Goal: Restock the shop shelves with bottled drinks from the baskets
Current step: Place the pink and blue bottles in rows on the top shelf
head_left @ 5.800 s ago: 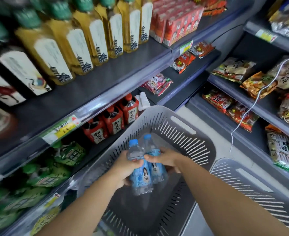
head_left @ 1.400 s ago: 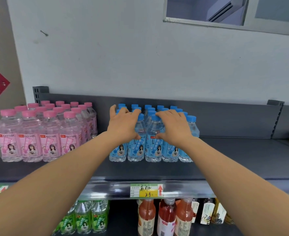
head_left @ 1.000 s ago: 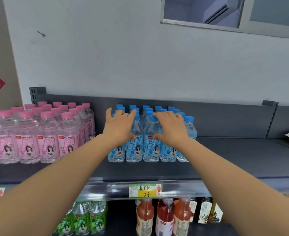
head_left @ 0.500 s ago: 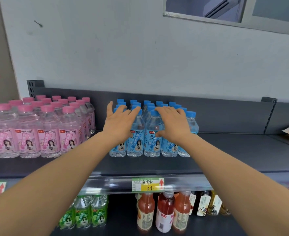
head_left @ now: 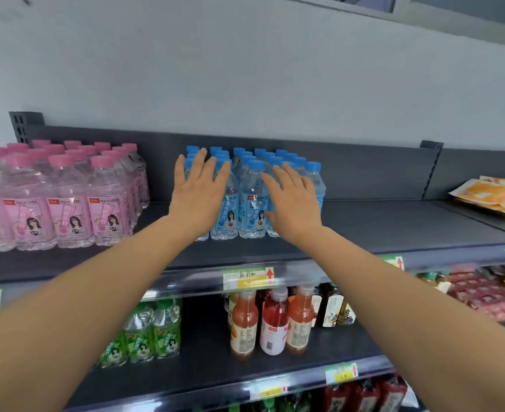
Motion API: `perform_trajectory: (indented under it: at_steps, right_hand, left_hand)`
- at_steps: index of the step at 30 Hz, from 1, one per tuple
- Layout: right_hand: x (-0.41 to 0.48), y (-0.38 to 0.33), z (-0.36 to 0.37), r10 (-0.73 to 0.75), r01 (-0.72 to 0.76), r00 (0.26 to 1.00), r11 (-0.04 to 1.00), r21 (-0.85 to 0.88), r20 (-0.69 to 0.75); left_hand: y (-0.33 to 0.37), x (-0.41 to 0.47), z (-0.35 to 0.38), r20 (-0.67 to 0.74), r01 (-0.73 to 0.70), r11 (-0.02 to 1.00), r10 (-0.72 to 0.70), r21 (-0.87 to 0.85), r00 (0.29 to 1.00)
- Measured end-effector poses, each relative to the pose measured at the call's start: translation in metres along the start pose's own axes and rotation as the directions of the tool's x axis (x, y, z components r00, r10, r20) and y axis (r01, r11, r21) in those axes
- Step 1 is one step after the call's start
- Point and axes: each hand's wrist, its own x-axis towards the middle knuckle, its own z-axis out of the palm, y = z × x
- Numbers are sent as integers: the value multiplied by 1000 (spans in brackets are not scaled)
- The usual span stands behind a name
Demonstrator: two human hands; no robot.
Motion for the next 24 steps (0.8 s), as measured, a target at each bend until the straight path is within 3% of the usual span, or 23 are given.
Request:
perform_trajectory:
  at_steps: [7, 13, 21, 24]
  right_hand:
    - [-80, 4, -24, -19, 16, 998, 999, 50, 66]
    - [-180, 3, -30, -36, 11, 986, 988, 155, 160]
    - [-308, -17, -13, -96, 22, 919, 981, 193, 383]
    - [-348, -31, -3, -115, 1, 861, 974, 226, 495]
  left_hand:
    - [28, -68, -34, 71, -37, 991, 46, -129, 996]
    - [69, -169, -51, 199, 55, 971, -7, -233, 980]
    - [99, -304, -32, 454, 109, 968, 7, -227, 891]
    - [106, -353, -16, 550, 136, 961, 19, -241, 835]
